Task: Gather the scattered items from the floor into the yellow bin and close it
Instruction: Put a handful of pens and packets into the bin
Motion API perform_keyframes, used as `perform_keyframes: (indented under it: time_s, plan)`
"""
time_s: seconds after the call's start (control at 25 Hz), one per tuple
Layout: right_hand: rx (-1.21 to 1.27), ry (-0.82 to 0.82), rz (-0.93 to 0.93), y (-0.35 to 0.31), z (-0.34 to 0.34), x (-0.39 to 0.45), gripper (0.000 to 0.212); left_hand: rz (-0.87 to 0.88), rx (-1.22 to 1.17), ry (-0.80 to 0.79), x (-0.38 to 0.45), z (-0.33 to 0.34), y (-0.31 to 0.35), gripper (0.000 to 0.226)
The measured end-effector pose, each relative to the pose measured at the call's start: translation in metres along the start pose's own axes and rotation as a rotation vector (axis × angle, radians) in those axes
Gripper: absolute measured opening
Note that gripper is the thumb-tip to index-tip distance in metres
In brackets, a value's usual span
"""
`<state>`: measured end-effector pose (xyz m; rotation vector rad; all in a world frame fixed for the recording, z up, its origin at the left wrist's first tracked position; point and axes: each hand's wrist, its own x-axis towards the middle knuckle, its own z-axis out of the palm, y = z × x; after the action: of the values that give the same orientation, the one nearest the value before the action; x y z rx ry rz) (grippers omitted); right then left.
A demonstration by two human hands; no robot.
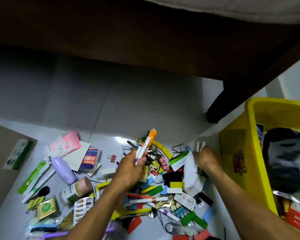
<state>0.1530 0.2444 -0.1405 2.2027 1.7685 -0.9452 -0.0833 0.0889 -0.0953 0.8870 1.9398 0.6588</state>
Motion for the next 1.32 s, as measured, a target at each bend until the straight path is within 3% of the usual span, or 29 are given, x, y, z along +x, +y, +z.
perform_keyframes:
  time_s: [0.08,0.16,0.4,0.6,0.76,0.92,1.0,1.16,1.32]
  plan:
    - [-0.061,-0.077,-0.040,-0.002,0.015,-0.002,0.031,-0.092,-0.255,-0.040,-0.008,0.005,0.007,0.005]
    - [-0.057,-0.047,-0.113,-0.010,0.017,-0.013,0.025,-0.174,-0.511,-0.080,-0.012,0.006,0.016,0.008]
    - [0.486,0.216,-0.473,-0.041,-0.042,-0.073,0.019,-0.118,-0.690,0.044,-0.026,0.010,0.067,0.017]
    - [1.002,-0.068,-0.432,-0.006,-0.110,-0.153,0.018,-0.069,-0.887,-0.032,-0.101,0.030,0.130,0.019]
    - [0.997,-0.105,-0.322,0.066,-0.168,-0.189,0.017,-0.109,-0.984,-0.225,-0.157,0.066,0.193,0.017]
    - [0.829,0.118,-0.225,0.127,-0.217,-0.181,0.019,-0.126,-0.912,-0.361,-0.178,0.141,0.259,0.019]
    - [0.726,0.170,-0.188,0.145,-0.221,-0.163,0.021,-0.185,-0.832,-0.363,-0.172,0.171,0.274,0.027]
    - [0.668,0.107,-0.137,0.156,-0.216,-0.132,0.035,-0.197,-0.602,-0.358,-0.141,0.191,0.264,0.054]
    - [0.508,0.163,-0.260,0.144,-0.184,-0.144,0.041,-0.016,-0.631,-0.214,-0.136,0.179,0.230,0.041]
